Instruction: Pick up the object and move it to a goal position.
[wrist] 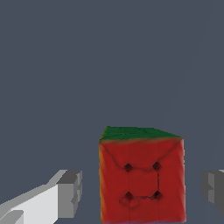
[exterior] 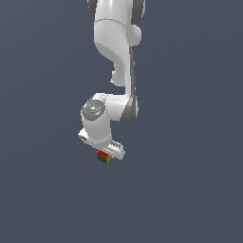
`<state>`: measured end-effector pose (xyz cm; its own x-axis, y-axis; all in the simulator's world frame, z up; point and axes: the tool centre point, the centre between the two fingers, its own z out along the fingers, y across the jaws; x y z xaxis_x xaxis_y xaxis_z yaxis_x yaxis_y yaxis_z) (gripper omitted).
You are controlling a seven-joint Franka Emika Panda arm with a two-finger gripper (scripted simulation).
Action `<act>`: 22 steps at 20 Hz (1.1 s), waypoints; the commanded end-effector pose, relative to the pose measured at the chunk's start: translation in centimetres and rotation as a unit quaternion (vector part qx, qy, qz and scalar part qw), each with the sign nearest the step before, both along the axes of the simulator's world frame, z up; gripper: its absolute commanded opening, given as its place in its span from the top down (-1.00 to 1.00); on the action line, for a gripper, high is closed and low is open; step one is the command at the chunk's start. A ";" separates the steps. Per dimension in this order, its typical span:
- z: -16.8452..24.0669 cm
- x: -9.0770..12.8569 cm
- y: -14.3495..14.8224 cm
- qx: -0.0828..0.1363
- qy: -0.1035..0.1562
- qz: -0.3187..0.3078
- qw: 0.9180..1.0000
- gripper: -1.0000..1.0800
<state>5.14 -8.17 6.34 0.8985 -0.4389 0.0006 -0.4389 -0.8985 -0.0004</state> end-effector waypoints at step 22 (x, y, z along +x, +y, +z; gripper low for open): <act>-2.9 0.0 0.1 0.000 0.001 -0.001 1.000 1.00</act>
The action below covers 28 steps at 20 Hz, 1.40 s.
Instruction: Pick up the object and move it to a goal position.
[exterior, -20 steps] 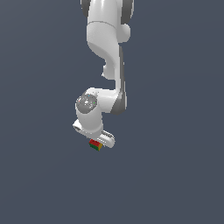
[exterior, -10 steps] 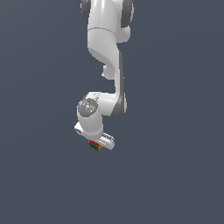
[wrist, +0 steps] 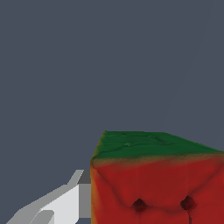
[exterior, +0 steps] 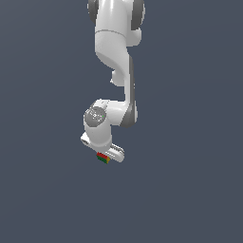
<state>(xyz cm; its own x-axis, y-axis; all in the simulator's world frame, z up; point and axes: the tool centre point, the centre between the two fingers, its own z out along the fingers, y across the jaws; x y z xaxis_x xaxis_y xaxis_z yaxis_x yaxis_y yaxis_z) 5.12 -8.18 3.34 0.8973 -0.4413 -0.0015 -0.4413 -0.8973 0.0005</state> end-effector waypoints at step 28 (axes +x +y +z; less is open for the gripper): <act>18.1 -6.1 15.5 -0.001 -0.001 0.000 1.000 1.00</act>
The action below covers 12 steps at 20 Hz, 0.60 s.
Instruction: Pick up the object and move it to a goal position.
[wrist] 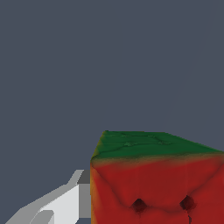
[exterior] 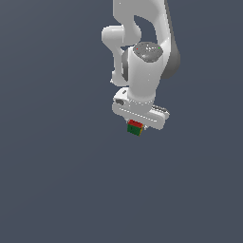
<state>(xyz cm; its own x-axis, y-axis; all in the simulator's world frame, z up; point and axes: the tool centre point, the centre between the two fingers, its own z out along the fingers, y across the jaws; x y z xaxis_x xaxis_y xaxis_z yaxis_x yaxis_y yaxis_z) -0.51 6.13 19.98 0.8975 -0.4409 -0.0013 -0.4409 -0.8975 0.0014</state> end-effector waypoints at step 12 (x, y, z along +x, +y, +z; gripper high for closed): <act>9.0 -2.5 7.5 0.000 -0.001 0.000 1.000 1.00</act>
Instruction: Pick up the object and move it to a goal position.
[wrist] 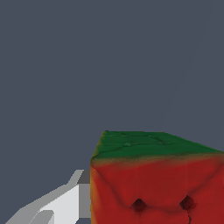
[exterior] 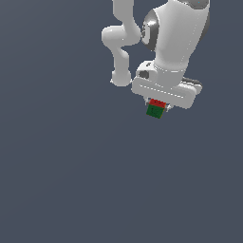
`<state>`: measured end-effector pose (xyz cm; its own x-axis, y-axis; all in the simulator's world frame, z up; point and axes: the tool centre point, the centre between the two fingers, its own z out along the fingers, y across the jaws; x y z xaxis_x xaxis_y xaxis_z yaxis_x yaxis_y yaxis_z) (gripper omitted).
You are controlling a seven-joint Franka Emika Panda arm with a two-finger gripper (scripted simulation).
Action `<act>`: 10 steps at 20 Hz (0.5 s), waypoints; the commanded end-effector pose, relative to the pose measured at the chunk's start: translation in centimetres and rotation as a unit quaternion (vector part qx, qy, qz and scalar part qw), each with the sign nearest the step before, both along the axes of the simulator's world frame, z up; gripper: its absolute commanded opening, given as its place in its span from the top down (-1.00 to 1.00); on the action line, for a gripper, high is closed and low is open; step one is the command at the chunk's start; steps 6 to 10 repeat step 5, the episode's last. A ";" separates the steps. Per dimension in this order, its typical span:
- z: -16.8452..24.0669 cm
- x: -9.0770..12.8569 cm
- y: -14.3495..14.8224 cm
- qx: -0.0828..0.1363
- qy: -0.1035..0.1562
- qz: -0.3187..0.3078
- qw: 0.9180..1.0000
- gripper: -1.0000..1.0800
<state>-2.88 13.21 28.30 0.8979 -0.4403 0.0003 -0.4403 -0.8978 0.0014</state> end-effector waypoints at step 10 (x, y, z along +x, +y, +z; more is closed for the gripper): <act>1.4 -0.3 1.1 0.000 0.000 -0.001 1.000 1.00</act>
